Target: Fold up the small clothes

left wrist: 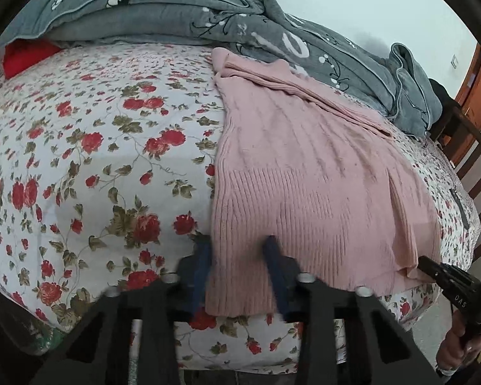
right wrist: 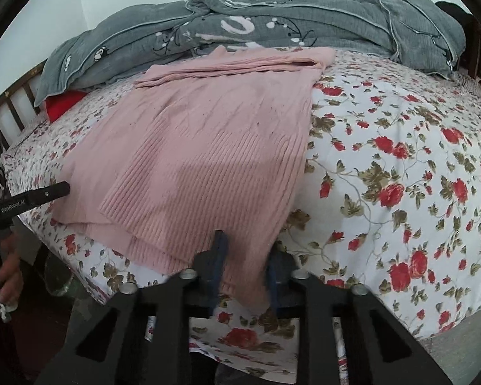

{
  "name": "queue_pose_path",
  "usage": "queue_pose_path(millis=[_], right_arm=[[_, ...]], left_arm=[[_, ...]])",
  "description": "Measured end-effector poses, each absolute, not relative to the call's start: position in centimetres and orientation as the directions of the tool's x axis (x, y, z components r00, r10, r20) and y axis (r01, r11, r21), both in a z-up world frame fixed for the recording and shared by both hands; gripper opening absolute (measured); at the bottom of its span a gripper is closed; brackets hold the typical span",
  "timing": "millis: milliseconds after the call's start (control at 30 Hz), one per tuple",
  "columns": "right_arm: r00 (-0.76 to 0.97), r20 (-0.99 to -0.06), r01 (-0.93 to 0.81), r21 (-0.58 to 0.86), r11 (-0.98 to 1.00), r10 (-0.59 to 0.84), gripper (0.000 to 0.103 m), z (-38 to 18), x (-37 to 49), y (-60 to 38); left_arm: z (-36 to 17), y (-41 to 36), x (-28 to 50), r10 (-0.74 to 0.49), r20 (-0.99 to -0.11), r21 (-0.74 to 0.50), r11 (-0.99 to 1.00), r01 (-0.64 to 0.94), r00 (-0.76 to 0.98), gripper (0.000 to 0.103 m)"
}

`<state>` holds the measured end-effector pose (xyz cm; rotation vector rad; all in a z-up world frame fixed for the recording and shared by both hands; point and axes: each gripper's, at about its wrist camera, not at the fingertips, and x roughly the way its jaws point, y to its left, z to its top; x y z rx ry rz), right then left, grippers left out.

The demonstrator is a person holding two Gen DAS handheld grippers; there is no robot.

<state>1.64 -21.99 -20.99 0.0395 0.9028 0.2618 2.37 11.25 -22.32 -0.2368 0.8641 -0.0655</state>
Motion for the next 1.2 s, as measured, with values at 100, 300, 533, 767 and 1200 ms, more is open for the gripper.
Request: queue_pose_path(millis=[100, 300, 533, 767, 1200], right_arm=[[0.599, -0.76, -0.199, 0.161, 0.967, 0.251, 0.006, -20.6, 1.3, -22.4], [0.691, -0.667, -0.183, 0.21, 0.96, 0.277, 0.005, -17.9, -0.6, -24.9], [0.684, -0.68, -0.163, 0.209, 0.964, 0.263, 0.005, -18.6, -0.8, -26.1], [0.641, -0.721, -0.143, 0.224, 0.964, 0.263, 0.005, -21.0, -0.4, -26.0], [0.638, -0.736, -0.133, 0.187, 0.973, 0.228, 0.015, -21.7, -0.6, -25.2]], left_arm=[[-21.7, 11.3, 2.4, -0.153, -0.736, -0.239, 0.97, -0.041, 0.66, 0.01], [-20.0, 13.0, 0.9, -0.125, -0.684, -0.226, 0.973, -0.046, 0.719, 0.007], [-21.0, 14.1, 0.9, -0.144, -0.694, -0.256, 0.965, -0.055, 0.705, 0.007], [-22.5, 13.0, 1.4, -0.112, -0.741, -0.21, 0.975, -0.07, 0.662, 0.008], [-23.2, 13.5, 0.5, -0.124, -0.738, -0.26, 0.959, -0.11, 0.663, 0.026]])
